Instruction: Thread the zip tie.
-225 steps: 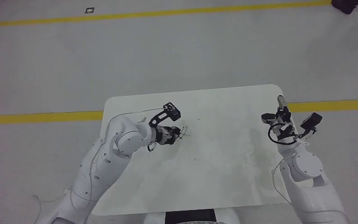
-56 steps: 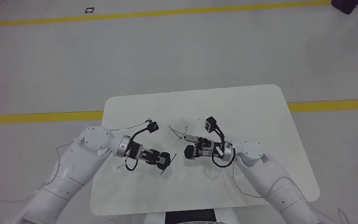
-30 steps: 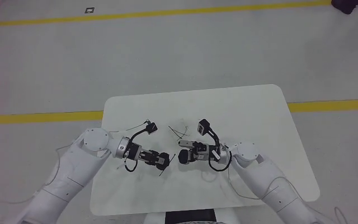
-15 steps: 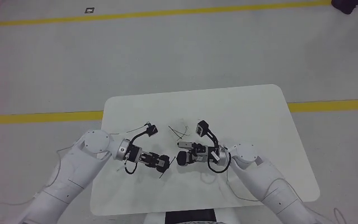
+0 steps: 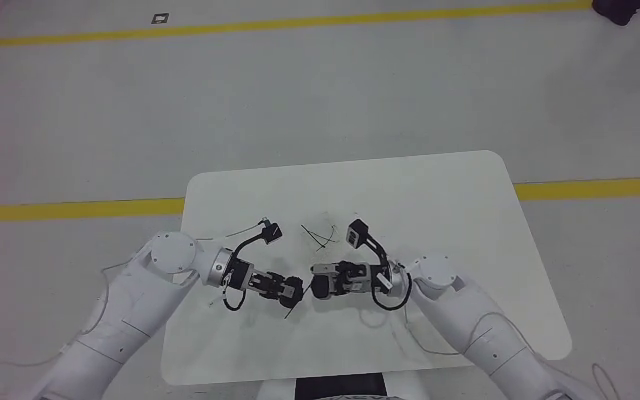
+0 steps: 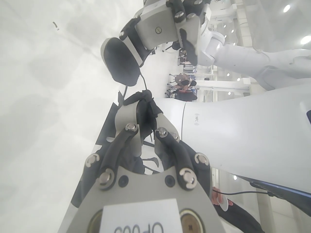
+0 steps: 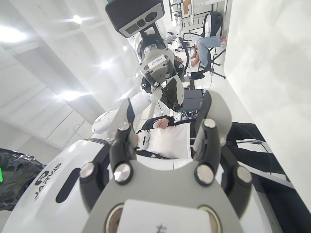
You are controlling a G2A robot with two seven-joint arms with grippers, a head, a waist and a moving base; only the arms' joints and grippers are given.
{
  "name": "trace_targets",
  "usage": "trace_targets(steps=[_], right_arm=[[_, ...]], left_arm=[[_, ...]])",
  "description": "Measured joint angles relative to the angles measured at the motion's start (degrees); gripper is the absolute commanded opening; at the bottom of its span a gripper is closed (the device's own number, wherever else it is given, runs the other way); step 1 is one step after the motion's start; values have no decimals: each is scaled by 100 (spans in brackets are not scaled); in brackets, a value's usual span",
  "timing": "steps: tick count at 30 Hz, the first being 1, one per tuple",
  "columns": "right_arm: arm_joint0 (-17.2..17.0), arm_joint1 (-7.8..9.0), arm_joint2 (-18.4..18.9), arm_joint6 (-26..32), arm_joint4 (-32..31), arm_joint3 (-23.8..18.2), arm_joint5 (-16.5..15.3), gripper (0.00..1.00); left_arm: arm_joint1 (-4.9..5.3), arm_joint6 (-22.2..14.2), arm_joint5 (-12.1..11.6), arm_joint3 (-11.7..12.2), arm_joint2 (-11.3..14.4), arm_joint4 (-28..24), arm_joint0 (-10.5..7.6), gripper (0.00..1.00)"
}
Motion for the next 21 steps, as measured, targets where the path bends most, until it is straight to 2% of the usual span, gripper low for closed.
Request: trace_targets(steps=[3, 21], right_arm=[[68, -12, -63, 50, -66, 67, -26, 18], [141, 2, -132, 155, -190, 106, -136, 11]], left_arm=[[0, 0, 0, 0, 0, 0, 0, 0], [0, 0, 0, 0, 0, 0, 0, 0]])
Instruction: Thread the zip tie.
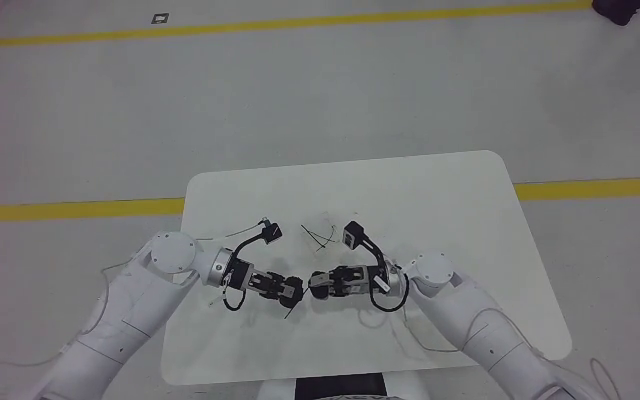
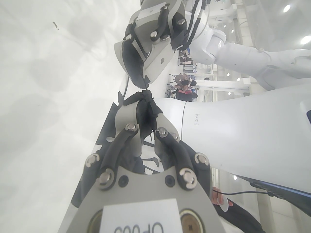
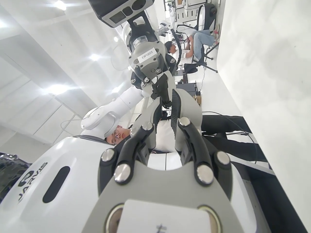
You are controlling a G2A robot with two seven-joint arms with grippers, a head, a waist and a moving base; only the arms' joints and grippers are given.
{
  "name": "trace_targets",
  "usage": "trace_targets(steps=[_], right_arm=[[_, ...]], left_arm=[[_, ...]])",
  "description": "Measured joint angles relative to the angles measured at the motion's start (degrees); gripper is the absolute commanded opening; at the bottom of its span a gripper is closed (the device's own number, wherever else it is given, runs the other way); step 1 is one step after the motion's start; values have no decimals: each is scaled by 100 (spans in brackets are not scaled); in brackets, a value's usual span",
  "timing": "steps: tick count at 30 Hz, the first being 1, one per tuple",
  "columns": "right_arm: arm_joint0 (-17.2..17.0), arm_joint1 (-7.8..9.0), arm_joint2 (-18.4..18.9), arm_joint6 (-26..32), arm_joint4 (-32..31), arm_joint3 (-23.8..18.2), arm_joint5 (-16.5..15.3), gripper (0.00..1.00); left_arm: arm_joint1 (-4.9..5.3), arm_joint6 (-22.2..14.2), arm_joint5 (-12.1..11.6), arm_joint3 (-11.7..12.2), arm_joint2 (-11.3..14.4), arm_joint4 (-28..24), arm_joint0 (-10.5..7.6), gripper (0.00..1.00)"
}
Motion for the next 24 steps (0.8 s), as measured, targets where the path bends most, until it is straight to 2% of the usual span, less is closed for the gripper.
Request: trace_targets(steps=[3, 5, 17, 18, 19, 20, 24], right_arm=[[-11, 10, 11, 18, 0, -13, -10, 8], [-13, 14, 14, 22, -1, -21, -12, 0], [30, 28, 1, 48, -12, -35, -2, 0], [36, 29, -1, 48, -13, -30, -1, 0], [41, 29, -3, 48, -13, -27, -1, 0], [44, 30, -4, 48, -13, -24, -1, 0], [46, 35, 0, 9, -17, -8, -10, 0]], left_arm=[[0, 0, 0, 0, 0, 0, 0, 0], [0, 0, 0, 0, 0, 0, 0, 0], [0, 0, 0, 0, 0, 0, 0, 0], [0, 0, 0, 0, 0, 0, 0, 17], [0, 0, 0, 0, 0, 0, 0, 49], [0, 0, 0, 0, 0, 0, 0, 100], [0, 0, 0, 0, 0, 0, 0, 100]])
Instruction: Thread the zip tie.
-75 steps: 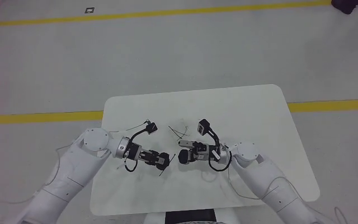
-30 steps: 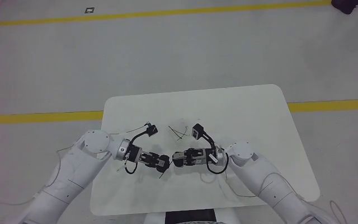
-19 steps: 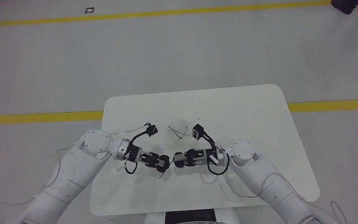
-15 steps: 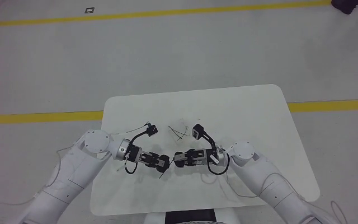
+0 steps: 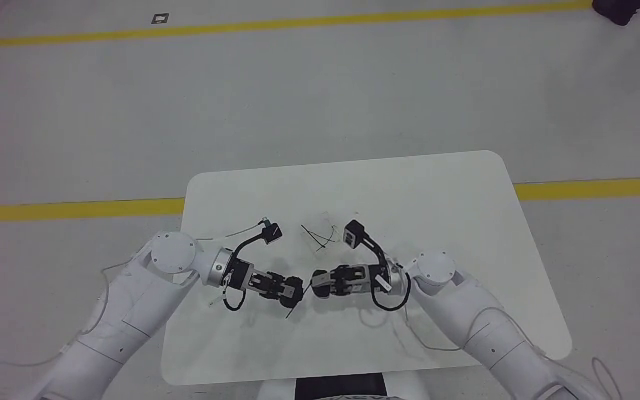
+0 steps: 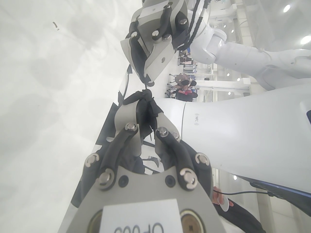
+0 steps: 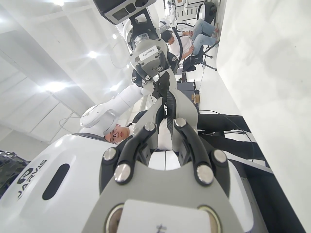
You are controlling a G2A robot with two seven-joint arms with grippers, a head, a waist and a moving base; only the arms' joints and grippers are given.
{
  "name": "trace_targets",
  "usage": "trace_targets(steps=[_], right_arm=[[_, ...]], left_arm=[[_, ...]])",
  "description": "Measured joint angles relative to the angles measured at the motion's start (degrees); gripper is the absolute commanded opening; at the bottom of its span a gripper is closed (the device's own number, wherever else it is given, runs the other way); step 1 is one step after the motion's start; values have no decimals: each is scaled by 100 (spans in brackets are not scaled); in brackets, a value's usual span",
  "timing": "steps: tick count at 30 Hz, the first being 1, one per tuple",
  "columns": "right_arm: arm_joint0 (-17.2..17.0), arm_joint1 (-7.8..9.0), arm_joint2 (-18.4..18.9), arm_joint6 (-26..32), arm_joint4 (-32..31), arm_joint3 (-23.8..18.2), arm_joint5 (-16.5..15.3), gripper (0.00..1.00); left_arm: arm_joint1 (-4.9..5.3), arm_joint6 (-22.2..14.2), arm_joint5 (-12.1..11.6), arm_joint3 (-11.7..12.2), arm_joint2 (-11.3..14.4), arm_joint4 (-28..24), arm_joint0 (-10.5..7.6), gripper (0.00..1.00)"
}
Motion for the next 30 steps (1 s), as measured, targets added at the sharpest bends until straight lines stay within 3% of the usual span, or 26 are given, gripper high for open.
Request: trace_targets(steps=[15, 25, 30], right_arm=[[-152, 65, 330, -322, 303, 31, -114, 0], [-174, 62, 340, -374, 336, 24, -104, 0], [-323, 37, 465, -508, 976, 29, -258, 0]], left_arm=[[0, 0, 0, 0, 0, 0, 0, 100], [0, 0, 0, 0, 0, 0, 1, 100], [-20, 445, 0, -2, -35, -141, 126, 100]])
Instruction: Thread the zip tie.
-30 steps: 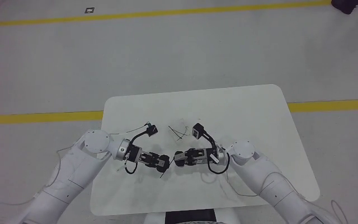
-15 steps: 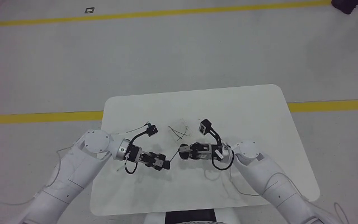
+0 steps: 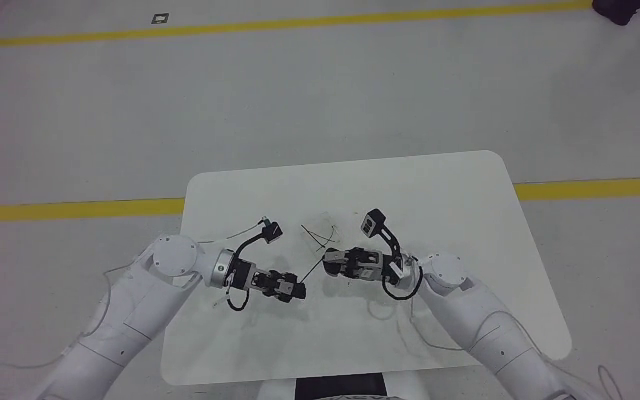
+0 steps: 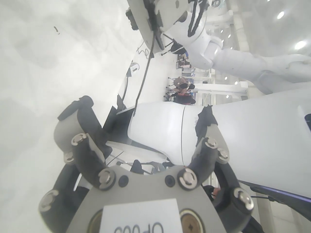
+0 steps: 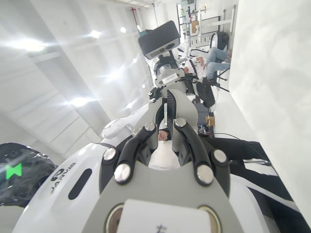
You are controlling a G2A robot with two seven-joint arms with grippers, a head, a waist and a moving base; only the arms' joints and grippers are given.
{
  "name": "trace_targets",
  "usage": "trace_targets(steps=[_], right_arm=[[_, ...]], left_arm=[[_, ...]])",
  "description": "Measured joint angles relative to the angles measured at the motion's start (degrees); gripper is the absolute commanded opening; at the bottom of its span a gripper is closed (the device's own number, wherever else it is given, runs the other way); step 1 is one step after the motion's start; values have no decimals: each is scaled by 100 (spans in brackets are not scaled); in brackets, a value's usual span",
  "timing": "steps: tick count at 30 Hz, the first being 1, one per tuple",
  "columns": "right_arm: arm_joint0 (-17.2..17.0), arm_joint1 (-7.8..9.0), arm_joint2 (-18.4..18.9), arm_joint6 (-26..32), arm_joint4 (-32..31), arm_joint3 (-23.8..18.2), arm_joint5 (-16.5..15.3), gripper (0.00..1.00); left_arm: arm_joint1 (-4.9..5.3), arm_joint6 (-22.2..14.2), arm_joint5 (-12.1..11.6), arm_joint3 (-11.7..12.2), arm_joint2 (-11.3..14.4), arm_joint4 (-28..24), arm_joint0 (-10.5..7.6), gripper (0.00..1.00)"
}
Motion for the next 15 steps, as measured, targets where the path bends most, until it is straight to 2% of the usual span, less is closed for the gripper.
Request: trace_targets(steps=[6, 9, 15], right_arm=[[-118, -50, 7, -177, 413, 183, -191, 0], [-128, -66, 7, -250, 477, 221, -309, 0], [-127, -64, 8, -246, 471, 218, -297, 0]], left_arm=[[-62, 351, 0, 44, -301, -328, 270, 100], [-69, 382, 0, 54, -320, -354, 290, 100], [-68, 376, 0, 53, -316, -347, 286, 100]])
